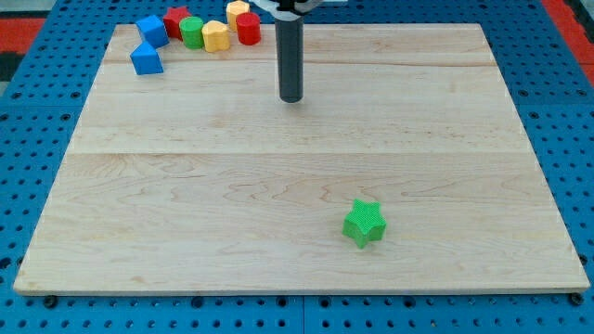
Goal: Slide the green star closer to the blue triangle
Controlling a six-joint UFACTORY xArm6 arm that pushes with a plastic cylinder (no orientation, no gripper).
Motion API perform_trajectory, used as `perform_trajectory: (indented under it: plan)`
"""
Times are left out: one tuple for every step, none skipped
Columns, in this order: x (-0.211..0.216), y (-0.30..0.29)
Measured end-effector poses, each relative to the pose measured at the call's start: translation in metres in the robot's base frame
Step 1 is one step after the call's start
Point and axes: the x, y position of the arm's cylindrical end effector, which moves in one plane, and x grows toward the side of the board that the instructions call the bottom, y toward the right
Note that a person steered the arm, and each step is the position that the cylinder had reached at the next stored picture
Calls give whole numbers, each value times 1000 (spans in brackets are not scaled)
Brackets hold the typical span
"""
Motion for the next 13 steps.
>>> perform_trajectory:
  plan:
    - [80, 85]
    - [156, 164]
    - [193, 192]
    - [257, 119]
    - [255, 85]
    - [236, 104]
    - [218, 111]
    - [218, 68]
    - [204, 33]
    - [178, 18]
    - [145, 18]
    - [115, 28]
    - [73, 49]
